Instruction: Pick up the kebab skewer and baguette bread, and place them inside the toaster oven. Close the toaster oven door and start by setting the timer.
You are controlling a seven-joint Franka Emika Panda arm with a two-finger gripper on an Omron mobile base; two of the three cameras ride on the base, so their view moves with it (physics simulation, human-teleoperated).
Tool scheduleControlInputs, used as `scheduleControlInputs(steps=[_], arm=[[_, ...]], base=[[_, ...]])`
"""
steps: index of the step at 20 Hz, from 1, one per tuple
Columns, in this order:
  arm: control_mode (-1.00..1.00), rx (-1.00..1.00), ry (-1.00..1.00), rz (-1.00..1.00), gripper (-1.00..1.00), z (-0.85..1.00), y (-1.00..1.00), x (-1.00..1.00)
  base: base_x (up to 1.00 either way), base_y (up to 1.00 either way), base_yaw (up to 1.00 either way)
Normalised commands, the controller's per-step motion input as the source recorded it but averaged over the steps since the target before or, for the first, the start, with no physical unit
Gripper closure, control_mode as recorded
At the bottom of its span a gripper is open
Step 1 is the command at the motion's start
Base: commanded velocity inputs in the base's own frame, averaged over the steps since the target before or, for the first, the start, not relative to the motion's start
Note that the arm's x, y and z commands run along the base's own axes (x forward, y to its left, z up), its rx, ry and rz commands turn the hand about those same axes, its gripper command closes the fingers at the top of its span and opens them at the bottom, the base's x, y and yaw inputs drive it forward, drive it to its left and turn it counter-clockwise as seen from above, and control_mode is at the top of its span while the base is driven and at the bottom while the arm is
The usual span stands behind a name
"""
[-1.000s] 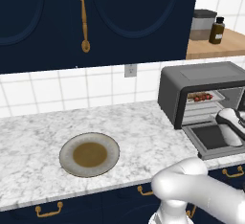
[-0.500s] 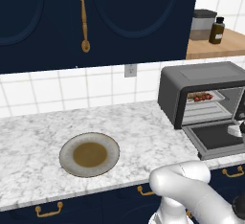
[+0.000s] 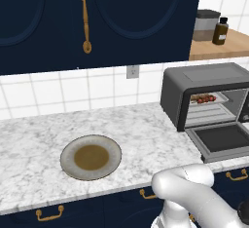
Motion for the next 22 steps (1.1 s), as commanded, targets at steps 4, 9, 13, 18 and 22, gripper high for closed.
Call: scheduleControlInputs(steps=[4, 9, 13, 18, 22], arm=[[-1.00, 0.00, 0.01, 0.13, -1.00, -0.11, -0.08, -0.16], [-1.00, 0.00, 0.02, 0.13, -1.00, -0.18, -0.05, -0.12], [-1.00, 0.00, 0.00, 0.08, -1.00, -0.19, -0.16, -0.22], [-1.00, 0.01, 0.00, 0.00, -1.00, -0.08, -0.42, -0.22], [-1.00, 0.00, 0.00, -0.06, -1.00, -0.06, -0.15, -0.14]], base=[[0.00, 0.00, 0.00], [0.00, 0.00, 0.00], [0.00, 0.00, 0.00], [0.00, 0.00, 0.00], [0.00, 0.00, 0.00]])
